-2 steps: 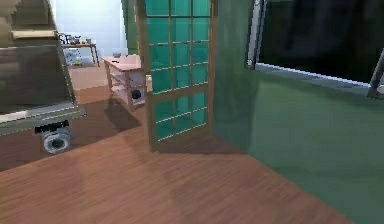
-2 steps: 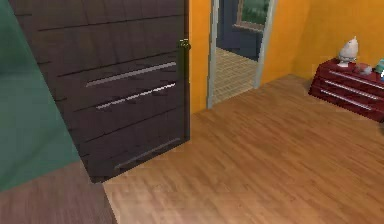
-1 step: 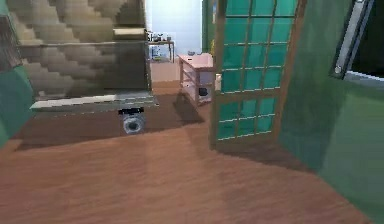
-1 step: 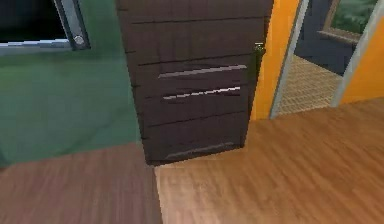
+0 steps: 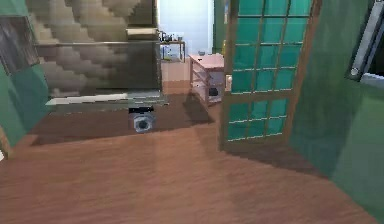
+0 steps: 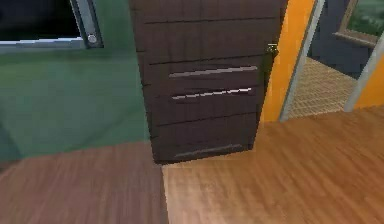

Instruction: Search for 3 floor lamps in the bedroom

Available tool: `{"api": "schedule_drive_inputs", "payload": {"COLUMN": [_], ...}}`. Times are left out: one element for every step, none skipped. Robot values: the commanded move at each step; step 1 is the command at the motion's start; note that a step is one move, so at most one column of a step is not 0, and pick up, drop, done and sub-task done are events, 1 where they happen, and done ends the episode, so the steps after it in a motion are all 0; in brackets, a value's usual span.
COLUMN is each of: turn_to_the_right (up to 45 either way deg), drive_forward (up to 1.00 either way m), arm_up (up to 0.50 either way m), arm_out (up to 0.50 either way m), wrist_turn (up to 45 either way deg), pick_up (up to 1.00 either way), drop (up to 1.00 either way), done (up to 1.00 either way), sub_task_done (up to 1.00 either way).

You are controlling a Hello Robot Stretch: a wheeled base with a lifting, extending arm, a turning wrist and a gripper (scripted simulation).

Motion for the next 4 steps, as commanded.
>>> {"api": "schedule_drive_inputs", "payload": {"turn_to_the_right": [45.0,18.0,0.0,-45.0], "drive_forward": [0.00,0.00,0.10,0.00], "arm_up": [0.00,0.00,0.00,0.00], "arm_out": [0.00,0.00,0.00,0.00], "wrist_turn": [0.0,0.0,0.0,0.0], "pick_up": [0.00,0.00,0.00,0.00], "drop": [0.00,0.00,0.00,0.00], "done": [0.00,0.00,0.00,0.00], "sub_task_done": [0.00,0.00,0.00,0.00]}}
